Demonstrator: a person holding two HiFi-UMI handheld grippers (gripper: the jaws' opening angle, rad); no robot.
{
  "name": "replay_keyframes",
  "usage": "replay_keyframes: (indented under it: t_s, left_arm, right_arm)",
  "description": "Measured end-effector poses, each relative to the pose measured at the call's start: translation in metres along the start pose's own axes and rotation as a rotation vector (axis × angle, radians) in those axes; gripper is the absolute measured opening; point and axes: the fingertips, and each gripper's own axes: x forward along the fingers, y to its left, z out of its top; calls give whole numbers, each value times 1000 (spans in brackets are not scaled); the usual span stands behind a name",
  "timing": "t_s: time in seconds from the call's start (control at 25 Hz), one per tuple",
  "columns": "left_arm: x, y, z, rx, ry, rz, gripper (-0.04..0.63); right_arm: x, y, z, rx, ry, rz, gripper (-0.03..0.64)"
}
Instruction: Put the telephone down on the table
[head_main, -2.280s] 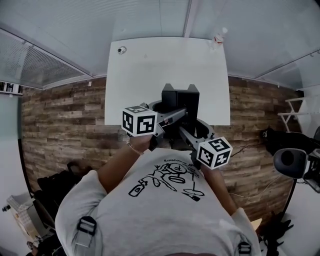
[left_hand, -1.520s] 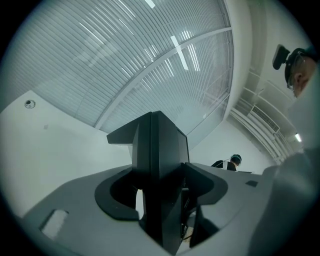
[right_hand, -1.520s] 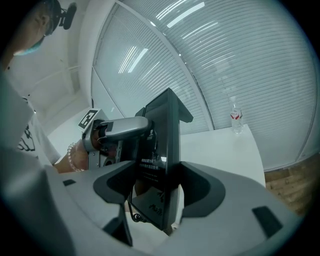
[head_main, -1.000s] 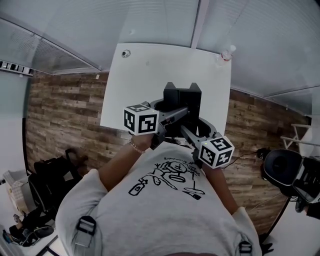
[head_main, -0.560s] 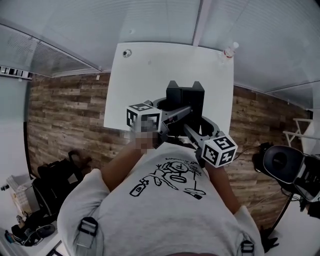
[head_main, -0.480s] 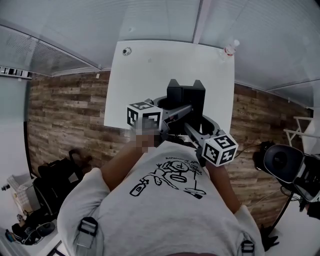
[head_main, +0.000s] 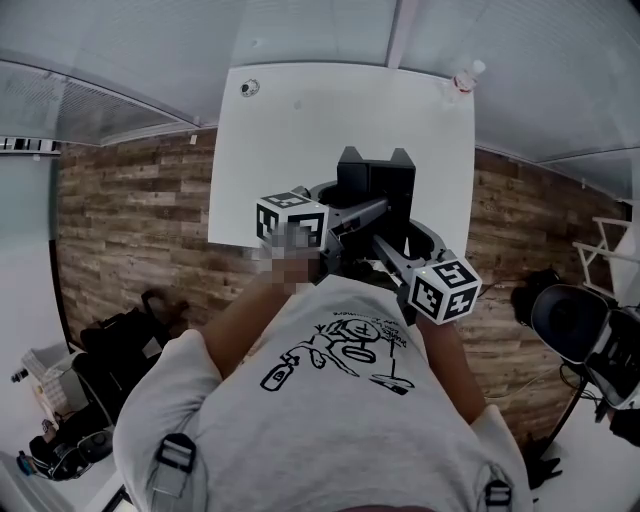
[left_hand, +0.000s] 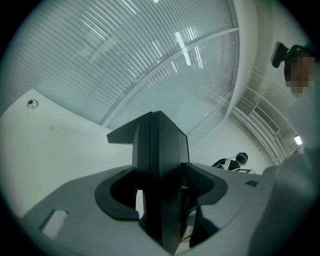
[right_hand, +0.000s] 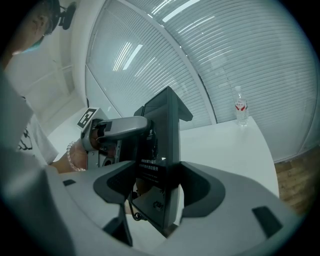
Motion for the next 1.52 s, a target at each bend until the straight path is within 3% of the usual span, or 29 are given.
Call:
replay_keyframes:
  t_s: [0.84, 1.52]
  left_arm:
    - [48, 46, -12, -9, 76, -23, 284]
    - [90, 114, -36, -60, 122, -2, 285]
  right_arm:
    - [32, -55, -18, 51, 24, -40, 267]
    - [77, -111, -50, 109, 89, -46, 267]
